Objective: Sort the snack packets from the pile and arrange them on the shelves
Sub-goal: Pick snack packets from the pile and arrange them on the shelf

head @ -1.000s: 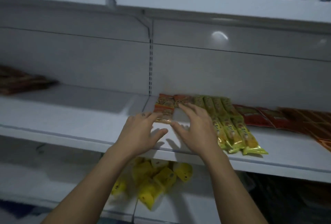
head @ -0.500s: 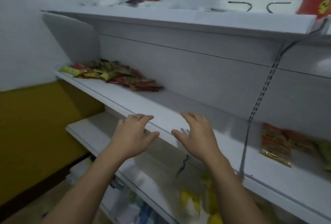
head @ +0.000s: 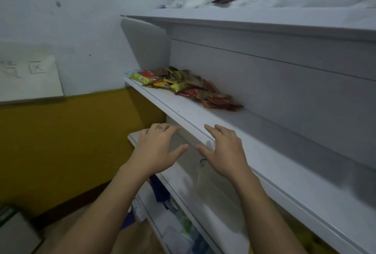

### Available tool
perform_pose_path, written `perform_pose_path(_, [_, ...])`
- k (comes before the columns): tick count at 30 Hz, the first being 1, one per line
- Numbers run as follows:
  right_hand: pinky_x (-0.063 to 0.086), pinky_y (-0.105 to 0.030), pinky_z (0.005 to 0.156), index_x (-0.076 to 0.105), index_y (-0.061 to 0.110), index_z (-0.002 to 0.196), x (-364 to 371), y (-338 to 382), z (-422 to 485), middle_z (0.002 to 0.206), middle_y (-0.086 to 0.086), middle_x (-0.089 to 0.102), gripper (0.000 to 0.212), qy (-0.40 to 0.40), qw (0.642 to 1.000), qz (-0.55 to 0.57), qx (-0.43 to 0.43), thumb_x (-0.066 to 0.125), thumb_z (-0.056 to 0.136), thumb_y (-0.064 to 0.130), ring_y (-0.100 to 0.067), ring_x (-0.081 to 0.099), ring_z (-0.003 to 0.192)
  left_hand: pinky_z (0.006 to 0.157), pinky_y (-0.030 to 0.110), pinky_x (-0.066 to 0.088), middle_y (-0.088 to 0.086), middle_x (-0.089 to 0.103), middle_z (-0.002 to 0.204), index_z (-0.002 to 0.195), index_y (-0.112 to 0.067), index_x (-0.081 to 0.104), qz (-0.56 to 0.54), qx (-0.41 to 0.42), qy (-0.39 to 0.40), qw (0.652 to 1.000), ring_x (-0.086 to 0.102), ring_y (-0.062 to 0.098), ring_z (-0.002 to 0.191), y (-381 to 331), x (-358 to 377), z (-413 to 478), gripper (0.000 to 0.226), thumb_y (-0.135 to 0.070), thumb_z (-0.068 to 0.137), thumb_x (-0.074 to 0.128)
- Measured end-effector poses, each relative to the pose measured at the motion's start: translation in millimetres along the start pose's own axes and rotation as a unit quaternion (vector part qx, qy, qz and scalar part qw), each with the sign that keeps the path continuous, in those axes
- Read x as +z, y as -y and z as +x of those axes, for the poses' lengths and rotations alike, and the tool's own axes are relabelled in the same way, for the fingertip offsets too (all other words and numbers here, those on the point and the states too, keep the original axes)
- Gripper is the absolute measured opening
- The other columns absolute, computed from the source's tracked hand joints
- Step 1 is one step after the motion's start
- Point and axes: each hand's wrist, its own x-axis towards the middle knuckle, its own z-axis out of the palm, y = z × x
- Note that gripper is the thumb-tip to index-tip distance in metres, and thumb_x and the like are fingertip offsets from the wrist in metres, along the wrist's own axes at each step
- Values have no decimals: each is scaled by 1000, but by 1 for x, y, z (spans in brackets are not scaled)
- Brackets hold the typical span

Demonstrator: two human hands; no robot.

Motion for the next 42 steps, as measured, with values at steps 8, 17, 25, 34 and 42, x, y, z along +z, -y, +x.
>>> perform_pose_path(8, [20, -36, 116, 31, 33, 151, 47, 10, 74, 157, -1, 31, 68, 26, 999, 20, -11, 54, 92, 57, -19, 22, 144, 107, 39, 28, -9, 42, 149, 147, -35, 36, 11, -34, 14, 999, 32, 15, 138, 50, 24, 46, 63, -67, 92, 39])
perform_pose_path(17, [21, -37, 115, 35, 31, 150, 97, 3, 193, 155, -2, 35, 66, 25, 998, 58, 18, 54, 92, 55, -20, 24, 143, 108, 42, 29, -7, 44, 148, 146, -35, 38, 26, -27, 43, 998, 32, 17, 139, 104, 50, 165, 64, -69, 91, 40])
perform_pose_path(25, [24, -41, 117, 38, 30, 149, 116, -2, 274, 154, 1, 37, 64, 5, 997, 63, 43, 55, 92, 54, -22, 26, 142, 108, 43, 30, -6, 45, 148, 145, -35, 39, 17, -16, 37, 999, 34, 18, 138, 136, 68, 253, 63, -69, 92, 40])
perform_pose_path(34, [29, -41, 113, 36, 32, 149, 119, -10, 309, 152, 3, 38, 64, 13, 996, 16, 92, 56, 91, 52, -24, 32, 138, 105, 43, 33, -6, 50, 143, 141, -33, 45, -12, 16, 9, 1000, 39, 19, 134, 158, 89, 318, 55, -59, 93, 50])
perform_pose_path(42, [43, -40, 103, 45, 30, 144, 113, -3, 364, 143, -2, 50, 61, -27, 993, -13, 112, 62, 88, 46, -27, 47, 129, 99, 42, 38, -1, 56, 132, 137, -28, 49, -28, 81, -1, 996, 44, 24, 126, 178, 106, 375, 52, -54, 93, 52])
